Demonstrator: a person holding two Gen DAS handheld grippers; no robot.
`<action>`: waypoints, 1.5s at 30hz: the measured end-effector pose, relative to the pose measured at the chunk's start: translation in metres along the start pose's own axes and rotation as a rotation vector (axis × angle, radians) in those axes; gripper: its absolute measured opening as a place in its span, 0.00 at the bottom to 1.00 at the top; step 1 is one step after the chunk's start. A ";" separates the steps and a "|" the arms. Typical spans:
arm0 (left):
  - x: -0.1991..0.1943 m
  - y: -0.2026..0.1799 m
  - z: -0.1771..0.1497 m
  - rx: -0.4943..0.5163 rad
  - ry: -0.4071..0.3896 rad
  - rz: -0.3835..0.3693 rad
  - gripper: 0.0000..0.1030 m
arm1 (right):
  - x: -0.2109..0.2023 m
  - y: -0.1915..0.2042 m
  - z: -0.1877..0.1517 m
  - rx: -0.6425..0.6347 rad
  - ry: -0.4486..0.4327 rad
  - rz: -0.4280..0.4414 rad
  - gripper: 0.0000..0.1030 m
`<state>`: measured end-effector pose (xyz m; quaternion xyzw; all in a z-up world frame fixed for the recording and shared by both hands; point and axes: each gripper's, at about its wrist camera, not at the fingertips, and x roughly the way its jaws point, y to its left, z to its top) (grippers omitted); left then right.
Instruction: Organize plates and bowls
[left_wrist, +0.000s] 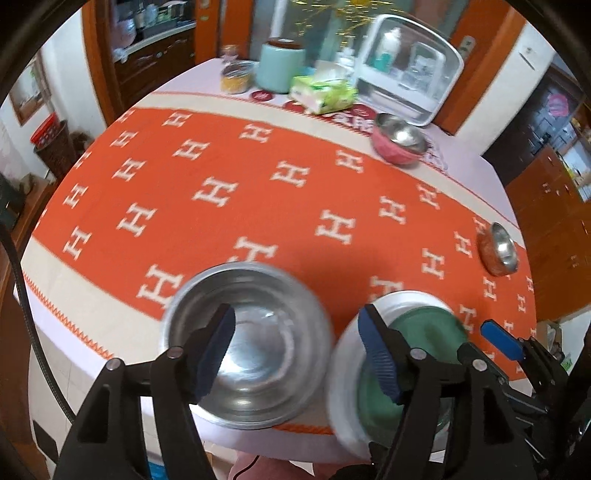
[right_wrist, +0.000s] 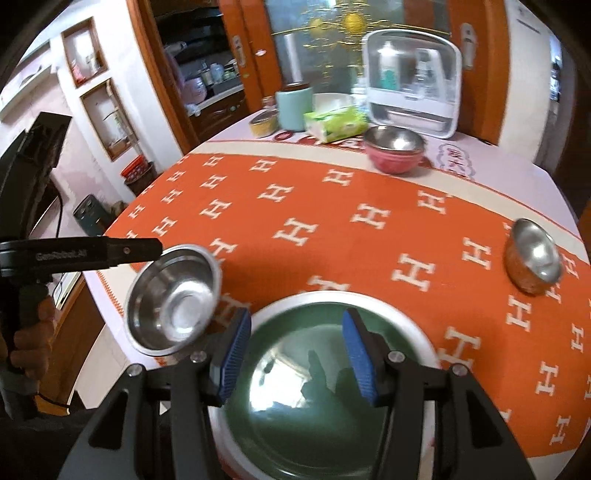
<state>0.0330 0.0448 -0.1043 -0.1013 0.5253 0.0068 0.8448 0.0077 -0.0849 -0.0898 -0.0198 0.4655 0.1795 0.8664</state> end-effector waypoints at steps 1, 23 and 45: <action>0.000 -0.009 0.001 0.011 -0.003 0.005 0.67 | -0.002 -0.007 0.000 0.010 -0.002 -0.004 0.50; 0.024 -0.146 0.047 0.037 0.032 -0.038 0.75 | -0.020 -0.175 0.037 0.176 0.004 -0.068 0.51; 0.068 -0.188 0.190 0.055 -0.015 0.025 0.78 | 0.031 -0.200 0.177 0.061 -0.134 -0.005 0.51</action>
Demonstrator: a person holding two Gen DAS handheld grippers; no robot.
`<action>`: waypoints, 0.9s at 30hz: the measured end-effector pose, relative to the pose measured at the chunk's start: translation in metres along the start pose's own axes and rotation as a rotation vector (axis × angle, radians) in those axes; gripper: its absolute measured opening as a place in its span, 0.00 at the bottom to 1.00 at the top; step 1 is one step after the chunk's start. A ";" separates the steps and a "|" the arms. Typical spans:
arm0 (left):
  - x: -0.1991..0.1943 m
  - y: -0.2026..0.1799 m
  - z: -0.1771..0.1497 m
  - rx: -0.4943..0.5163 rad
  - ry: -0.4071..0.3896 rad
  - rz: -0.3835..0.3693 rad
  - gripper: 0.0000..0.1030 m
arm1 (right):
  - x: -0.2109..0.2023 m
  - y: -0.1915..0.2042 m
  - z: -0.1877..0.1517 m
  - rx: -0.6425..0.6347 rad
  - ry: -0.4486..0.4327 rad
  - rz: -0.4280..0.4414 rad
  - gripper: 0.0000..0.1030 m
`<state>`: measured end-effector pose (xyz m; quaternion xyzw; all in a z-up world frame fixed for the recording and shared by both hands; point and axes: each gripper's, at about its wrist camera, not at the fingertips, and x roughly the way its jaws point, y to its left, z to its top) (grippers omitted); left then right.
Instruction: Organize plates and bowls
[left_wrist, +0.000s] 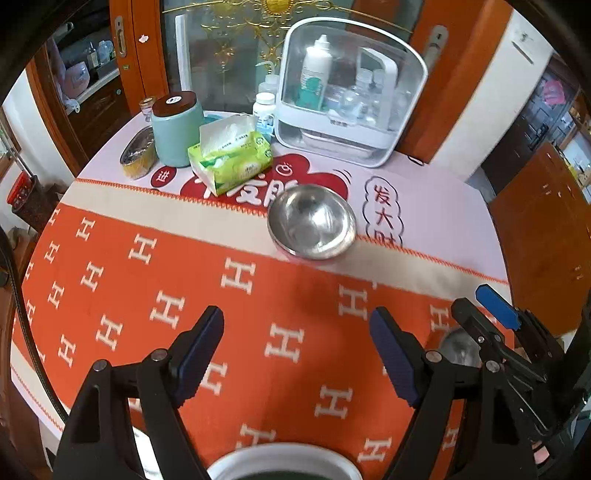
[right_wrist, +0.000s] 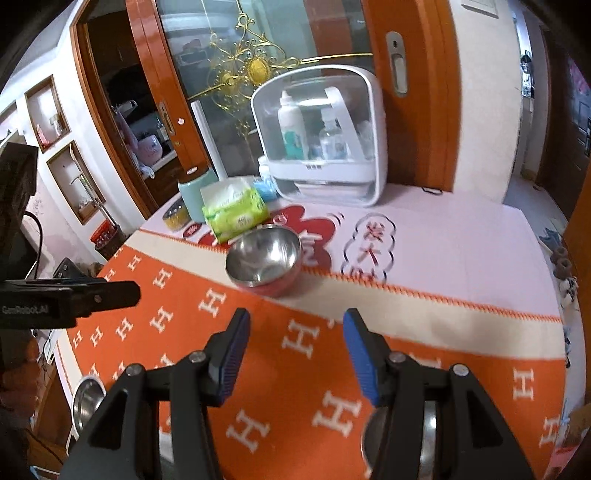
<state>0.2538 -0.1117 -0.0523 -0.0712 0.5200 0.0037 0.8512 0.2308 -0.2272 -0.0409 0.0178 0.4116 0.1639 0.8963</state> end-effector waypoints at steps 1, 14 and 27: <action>0.004 0.001 0.005 -0.002 0.000 0.006 0.78 | 0.006 0.000 0.005 -0.002 -0.006 0.004 0.51; 0.076 0.013 0.036 -0.041 0.020 0.043 0.78 | 0.083 0.011 0.015 0.005 -0.031 0.065 0.51; 0.141 0.029 0.044 -0.070 0.018 -0.006 0.77 | 0.142 0.010 -0.006 0.096 -0.020 0.055 0.51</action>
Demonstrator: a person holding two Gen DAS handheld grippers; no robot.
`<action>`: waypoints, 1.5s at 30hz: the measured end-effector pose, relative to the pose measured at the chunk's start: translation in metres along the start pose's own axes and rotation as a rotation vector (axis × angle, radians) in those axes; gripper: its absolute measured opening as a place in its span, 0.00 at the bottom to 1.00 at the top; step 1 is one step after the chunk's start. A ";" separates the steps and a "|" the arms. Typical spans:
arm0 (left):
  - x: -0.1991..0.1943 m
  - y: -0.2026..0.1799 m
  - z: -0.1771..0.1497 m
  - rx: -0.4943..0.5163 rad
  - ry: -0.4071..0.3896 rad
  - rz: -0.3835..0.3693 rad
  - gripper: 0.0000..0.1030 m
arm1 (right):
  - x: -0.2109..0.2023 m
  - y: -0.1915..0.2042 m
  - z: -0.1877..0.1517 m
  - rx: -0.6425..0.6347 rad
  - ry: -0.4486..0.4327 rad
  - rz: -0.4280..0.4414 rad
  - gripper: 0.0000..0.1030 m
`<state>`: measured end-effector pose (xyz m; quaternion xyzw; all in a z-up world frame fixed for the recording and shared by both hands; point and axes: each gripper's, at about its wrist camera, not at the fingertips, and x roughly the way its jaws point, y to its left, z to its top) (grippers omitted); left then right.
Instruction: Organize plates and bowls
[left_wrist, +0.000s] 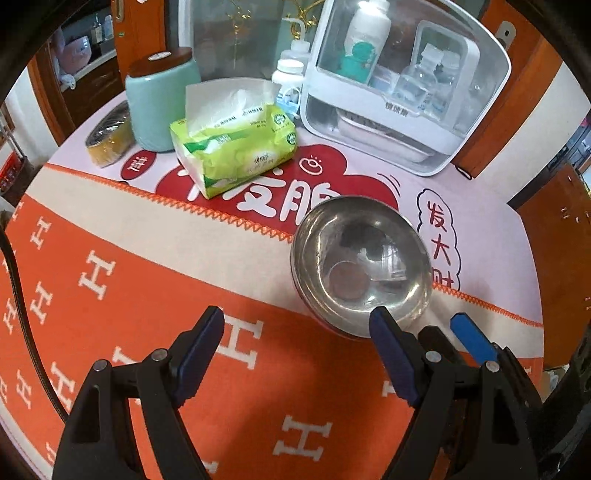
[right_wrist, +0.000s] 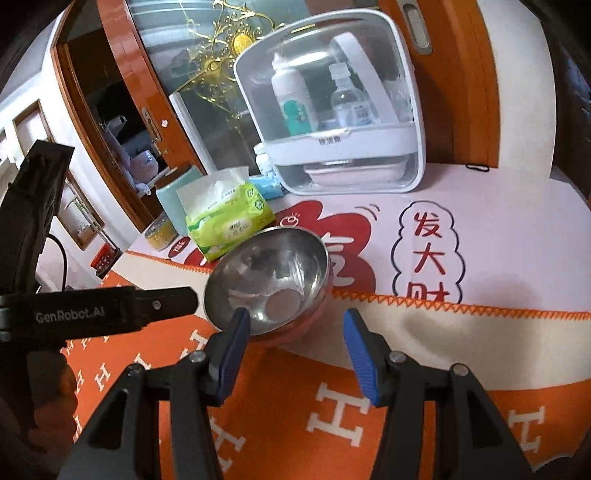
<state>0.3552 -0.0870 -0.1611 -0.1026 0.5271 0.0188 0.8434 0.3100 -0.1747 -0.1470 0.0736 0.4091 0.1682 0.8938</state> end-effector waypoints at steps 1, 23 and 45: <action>0.005 -0.001 0.000 0.004 0.005 -0.003 0.77 | 0.003 0.001 -0.001 0.001 0.001 -0.001 0.51; 0.041 0.000 -0.009 -0.020 0.092 -0.054 0.40 | 0.022 -0.012 -0.011 0.072 0.049 -0.008 0.17; 0.033 -0.004 -0.040 -0.038 0.188 -0.108 0.14 | -0.005 -0.018 -0.027 0.171 0.146 0.017 0.07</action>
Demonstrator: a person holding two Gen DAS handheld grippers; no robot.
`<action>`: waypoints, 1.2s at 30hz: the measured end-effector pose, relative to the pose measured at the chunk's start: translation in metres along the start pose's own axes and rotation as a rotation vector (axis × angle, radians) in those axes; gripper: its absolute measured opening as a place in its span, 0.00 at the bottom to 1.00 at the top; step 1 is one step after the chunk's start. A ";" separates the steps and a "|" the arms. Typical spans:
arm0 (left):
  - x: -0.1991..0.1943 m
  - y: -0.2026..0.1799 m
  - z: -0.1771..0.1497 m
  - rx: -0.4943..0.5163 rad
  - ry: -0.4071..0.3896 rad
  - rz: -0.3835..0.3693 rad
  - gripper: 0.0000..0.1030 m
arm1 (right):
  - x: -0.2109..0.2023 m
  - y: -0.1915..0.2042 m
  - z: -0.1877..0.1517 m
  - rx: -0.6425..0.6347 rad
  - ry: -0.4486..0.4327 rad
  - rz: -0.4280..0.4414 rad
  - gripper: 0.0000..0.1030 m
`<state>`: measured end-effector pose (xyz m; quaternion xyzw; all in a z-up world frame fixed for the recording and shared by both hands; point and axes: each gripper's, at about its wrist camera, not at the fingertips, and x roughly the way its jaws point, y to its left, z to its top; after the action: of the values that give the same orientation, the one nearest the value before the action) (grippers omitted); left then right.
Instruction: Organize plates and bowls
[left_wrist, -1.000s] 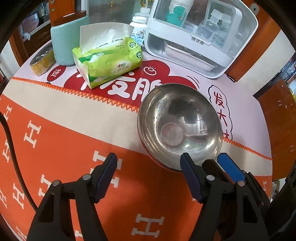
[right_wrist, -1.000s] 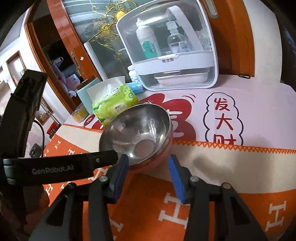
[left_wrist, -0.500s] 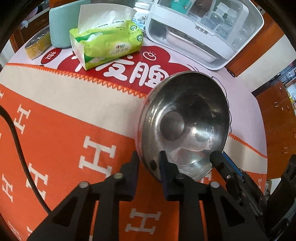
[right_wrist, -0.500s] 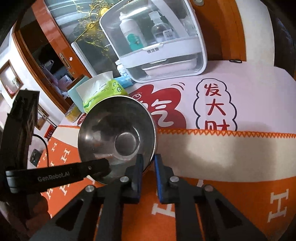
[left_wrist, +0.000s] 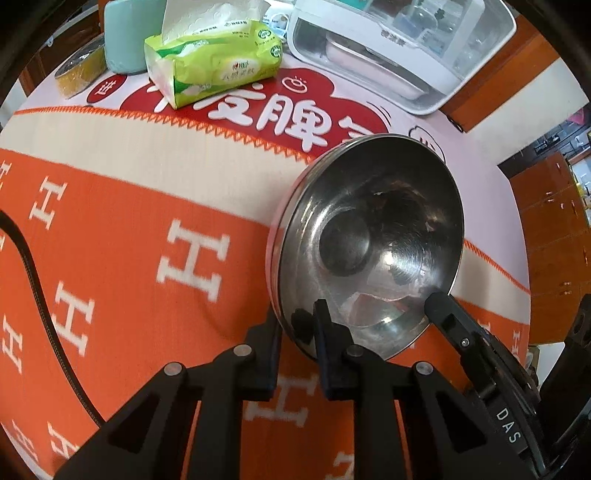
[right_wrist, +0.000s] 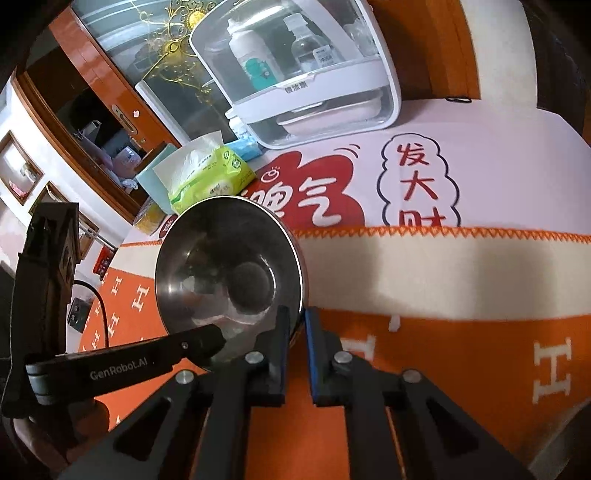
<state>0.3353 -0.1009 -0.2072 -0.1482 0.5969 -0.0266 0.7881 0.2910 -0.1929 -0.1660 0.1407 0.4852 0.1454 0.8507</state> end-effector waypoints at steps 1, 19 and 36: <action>-0.002 0.000 -0.004 -0.004 0.007 -0.002 0.14 | -0.003 0.000 -0.002 0.003 0.004 0.002 0.07; -0.060 0.000 -0.096 0.003 0.049 -0.012 0.15 | -0.086 0.011 -0.067 -0.026 0.064 0.020 0.08; -0.102 0.004 -0.200 -0.018 0.047 -0.012 0.15 | -0.146 0.031 -0.137 -0.157 0.131 0.027 0.08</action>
<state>0.1161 -0.1147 -0.1613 -0.1581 0.6144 -0.0293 0.7724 0.0975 -0.2071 -0.1064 0.0705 0.5249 0.2033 0.8235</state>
